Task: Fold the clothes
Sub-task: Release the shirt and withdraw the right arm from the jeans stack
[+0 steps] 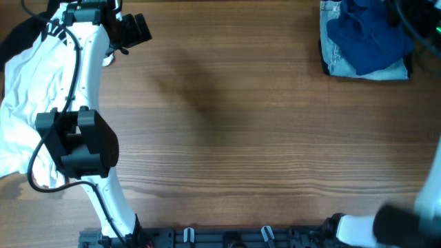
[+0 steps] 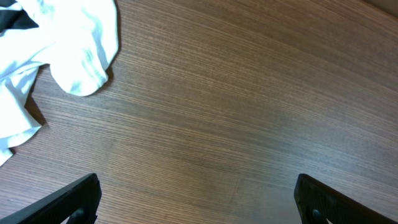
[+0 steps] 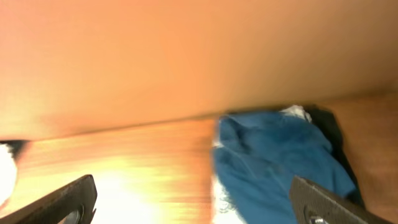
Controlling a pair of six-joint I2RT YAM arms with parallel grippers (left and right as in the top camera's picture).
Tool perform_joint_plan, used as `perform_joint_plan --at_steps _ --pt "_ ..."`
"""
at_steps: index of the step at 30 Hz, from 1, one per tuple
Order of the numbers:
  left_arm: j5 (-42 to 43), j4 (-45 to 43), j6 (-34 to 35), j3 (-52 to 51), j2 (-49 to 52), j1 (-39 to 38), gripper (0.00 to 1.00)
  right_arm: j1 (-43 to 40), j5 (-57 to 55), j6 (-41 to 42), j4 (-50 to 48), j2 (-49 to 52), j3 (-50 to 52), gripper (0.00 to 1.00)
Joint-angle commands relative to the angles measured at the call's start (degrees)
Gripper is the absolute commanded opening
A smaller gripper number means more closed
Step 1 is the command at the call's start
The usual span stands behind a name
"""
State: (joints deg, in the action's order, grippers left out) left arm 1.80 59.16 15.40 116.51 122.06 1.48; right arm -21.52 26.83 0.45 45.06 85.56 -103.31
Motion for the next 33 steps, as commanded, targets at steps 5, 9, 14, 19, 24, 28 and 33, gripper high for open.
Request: perform_joint_plan --at_steps 5,9,14,19,24,28,33 --pt "-0.13 -0.02 -0.13 -0.24 0.70 0.31 1.00 0.20 4.33 1.44 5.35 -13.38 0.07 1.00" --pt "-0.13 -0.02 -0.13 -0.24 0.70 0.31 1.00 0.17 0.70 -0.42 8.81 -16.22 0.09 1.00" --pt "-0.13 -0.02 -0.13 -0.24 0.70 0.31 1.00 0.66 -0.61 -9.40 13.05 -16.02 4.63 1.00" --pt "-0.13 -0.02 -0.13 -0.24 0.70 0.31 1.00 12.76 -9.73 -11.74 -4.48 -28.37 25.49 1.00" --pt "-0.13 -0.02 -0.13 -0.24 0.70 0.31 1.00 14.01 -9.90 -1.73 -29.05 -47.21 57.75 1.00" --pt "-0.13 -0.02 -0.13 -0.24 0.70 0.31 1.00 17.35 -13.42 -1.75 -37.13 -61.46 76.13 1.00" --pt "-0.13 -0.02 -0.13 -0.24 0.70 0.31 1.00 19.87 -14.45 -1.75 -42.21 -73.66 90.20 1.00"
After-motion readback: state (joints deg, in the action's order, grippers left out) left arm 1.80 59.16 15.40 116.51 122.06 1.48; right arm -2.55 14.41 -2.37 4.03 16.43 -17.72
